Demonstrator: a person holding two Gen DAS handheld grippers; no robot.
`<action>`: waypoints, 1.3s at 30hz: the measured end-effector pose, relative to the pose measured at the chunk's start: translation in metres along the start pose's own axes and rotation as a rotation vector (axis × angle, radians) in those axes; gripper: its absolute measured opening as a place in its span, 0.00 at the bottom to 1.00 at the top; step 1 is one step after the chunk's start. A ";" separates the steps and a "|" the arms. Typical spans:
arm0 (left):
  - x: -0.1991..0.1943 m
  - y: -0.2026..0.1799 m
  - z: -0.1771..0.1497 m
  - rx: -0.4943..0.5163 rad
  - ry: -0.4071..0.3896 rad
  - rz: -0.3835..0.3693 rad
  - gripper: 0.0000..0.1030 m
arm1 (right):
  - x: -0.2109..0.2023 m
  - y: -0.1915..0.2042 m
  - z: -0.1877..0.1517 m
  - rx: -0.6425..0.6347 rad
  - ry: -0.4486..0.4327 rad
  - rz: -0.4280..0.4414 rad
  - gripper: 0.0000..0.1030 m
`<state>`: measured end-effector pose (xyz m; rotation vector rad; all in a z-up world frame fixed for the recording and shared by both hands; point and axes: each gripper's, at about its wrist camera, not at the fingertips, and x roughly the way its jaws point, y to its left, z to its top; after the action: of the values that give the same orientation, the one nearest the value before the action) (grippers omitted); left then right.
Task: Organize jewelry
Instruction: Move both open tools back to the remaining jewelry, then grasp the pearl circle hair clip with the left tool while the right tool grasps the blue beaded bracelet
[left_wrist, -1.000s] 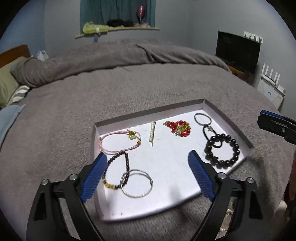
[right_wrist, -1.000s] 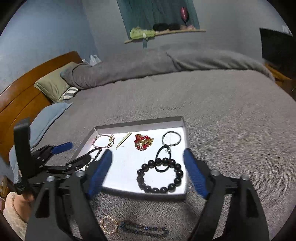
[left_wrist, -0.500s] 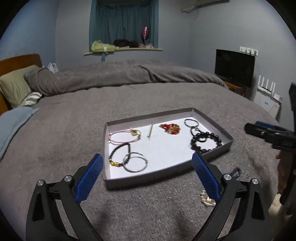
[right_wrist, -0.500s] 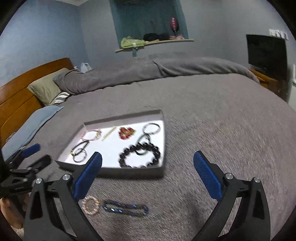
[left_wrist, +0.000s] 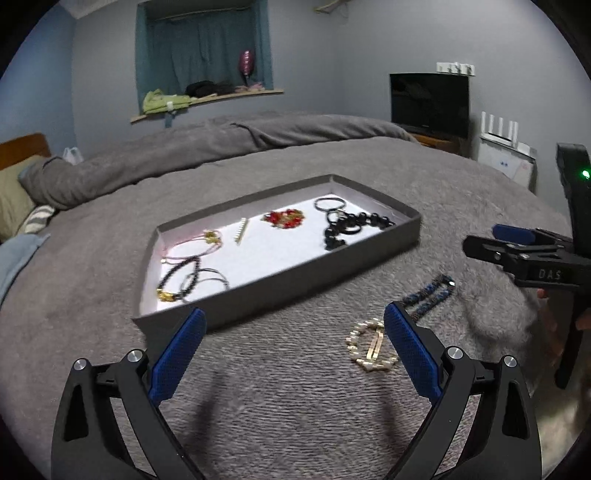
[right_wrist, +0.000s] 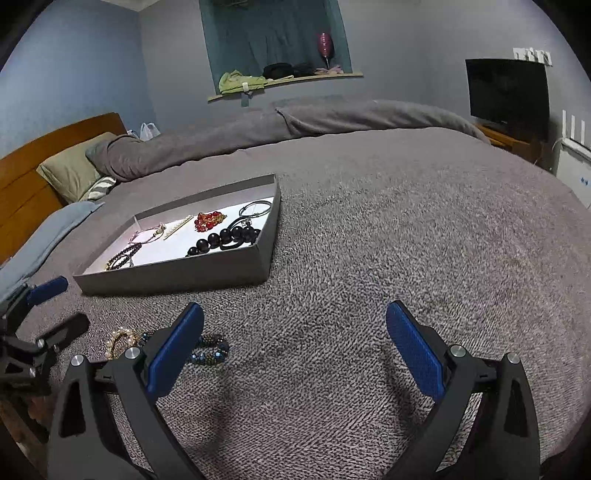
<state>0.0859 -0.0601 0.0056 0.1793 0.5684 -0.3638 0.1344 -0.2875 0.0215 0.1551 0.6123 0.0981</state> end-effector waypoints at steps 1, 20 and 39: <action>0.002 -0.003 -0.002 -0.003 0.003 -0.016 0.94 | -0.001 -0.001 0.000 0.010 -0.007 0.008 0.95; 0.021 -0.024 -0.017 0.040 0.073 -0.100 0.90 | 0.001 0.007 -0.007 -0.033 -0.019 0.038 0.95; 0.022 -0.035 -0.017 0.106 0.098 -0.142 0.41 | 0.001 0.016 -0.009 -0.080 -0.014 0.045 0.95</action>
<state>0.0815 -0.0944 -0.0235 0.2609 0.6604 -0.5258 0.1297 -0.2706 0.0167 0.0918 0.5900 0.1649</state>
